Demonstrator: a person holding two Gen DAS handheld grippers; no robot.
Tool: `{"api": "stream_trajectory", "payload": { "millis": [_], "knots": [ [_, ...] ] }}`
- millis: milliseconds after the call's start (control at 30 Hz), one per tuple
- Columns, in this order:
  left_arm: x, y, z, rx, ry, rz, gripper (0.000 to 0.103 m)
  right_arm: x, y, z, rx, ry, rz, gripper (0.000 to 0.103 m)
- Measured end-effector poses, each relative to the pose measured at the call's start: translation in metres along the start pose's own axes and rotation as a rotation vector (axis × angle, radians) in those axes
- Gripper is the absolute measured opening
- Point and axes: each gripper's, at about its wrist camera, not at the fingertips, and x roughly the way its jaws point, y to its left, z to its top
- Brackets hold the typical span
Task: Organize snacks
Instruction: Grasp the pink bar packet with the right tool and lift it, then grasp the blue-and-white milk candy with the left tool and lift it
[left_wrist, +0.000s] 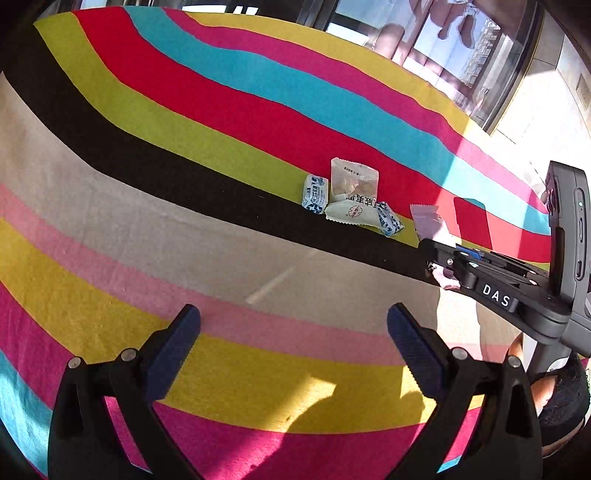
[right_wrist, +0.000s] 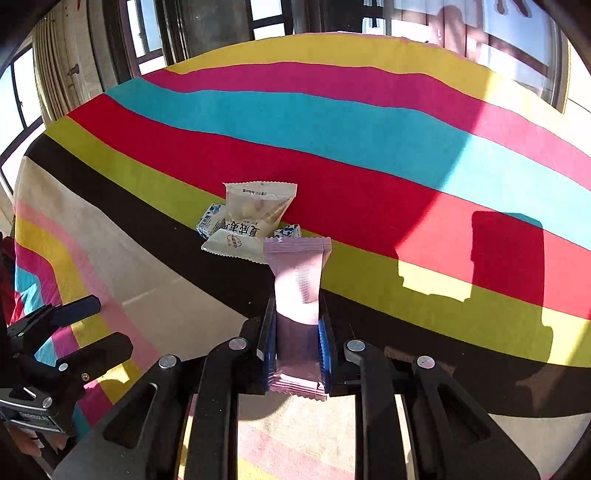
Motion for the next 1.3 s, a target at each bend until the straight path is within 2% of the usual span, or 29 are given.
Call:
{"api": "stream_trajectory", "payload": {
  "millis": [233,333,367,433,500,600,667,767,833,967,1033,1100,1167,1233,1267,1300],
  "knots": [
    [0.012,-0.015,0.006,0.091,0.057,0.086,0.101,-0.056,-0.01,-0.064,0.086,-0.038,0.051,0.019],
    [0.02,-0.035,0.01,0.222,0.064,0.085,0.101,-0.056,-0.024,-0.074,0.119,-0.045,0.032,0.02],
    [0.022,-0.047,0.012,0.296,0.046,0.08,0.101,-0.053,-0.025,-0.072,0.159,-0.04,0.065,0.02],
    [0.025,-0.071,0.016,0.448,0.034,-0.014,0.101,-0.058,-0.034,-0.069,0.197,-0.066,0.092,0.021],
    [0.033,-0.09,0.021,0.553,0.066,-0.163,0.101,-0.055,-0.036,-0.067,0.217,-0.069,0.103,0.021],
    [0.055,-0.101,0.036,0.577,0.116,-0.28,0.101,-0.055,-0.034,-0.067,0.21,-0.076,0.097,0.022],
    [0.07,-0.102,0.05,0.565,0.126,-0.301,0.101,-0.055,-0.032,-0.068,0.203,-0.078,0.087,0.023],
    [0.081,-0.107,0.063,0.601,0.103,-0.329,0.101,-0.056,-0.029,-0.069,0.194,-0.081,0.072,0.025],
    [0.088,-0.113,0.069,0.633,0.088,-0.313,0.101,-0.055,-0.028,-0.069,0.193,-0.079,0.067,0.025],
    [0.11,-0.122,0.079,0.671,0.143,-0.306,0.098,-0.053,-0.031,-0.068,0.209,-0.078,0.071,0.025],
    [0.117,-0.13,0.077,0.733,0.175,-0.296,0.093,-0.051,-0.032,-0.067,0.216,-0.077,0.074,0.025],
    [0.124,-0.137,0.067,0.831,0.198,-0.237,0.091,-0.052,-0.032,-0.068,0.218,-0.079,0.074,0.025],
    [0.124,-0.136,0.068,0.827,0.226,-0.261,0.089,-0.055,-0.033,-0.071,0.22,-0.084,0.074,0.025],
    [0.121,-0.132,0.066,0.833,0.23,-0.269,0.081,-0.056,-0.034,-0.072,0.224,-0.088,0.075,0.025],
    [0.118,-0.129,0.066,0.831,0.224,-0.271,0.07,-0.056,-0.034,-0.072,0.226,-0.089,0.075,0.025],
    [0.115,-0.125,0.065,0.827,0.217,-0.273,0.047,-0.056,-0.034,-0.072,0.226,-0.089,0.075,0.025]
  ]
}}
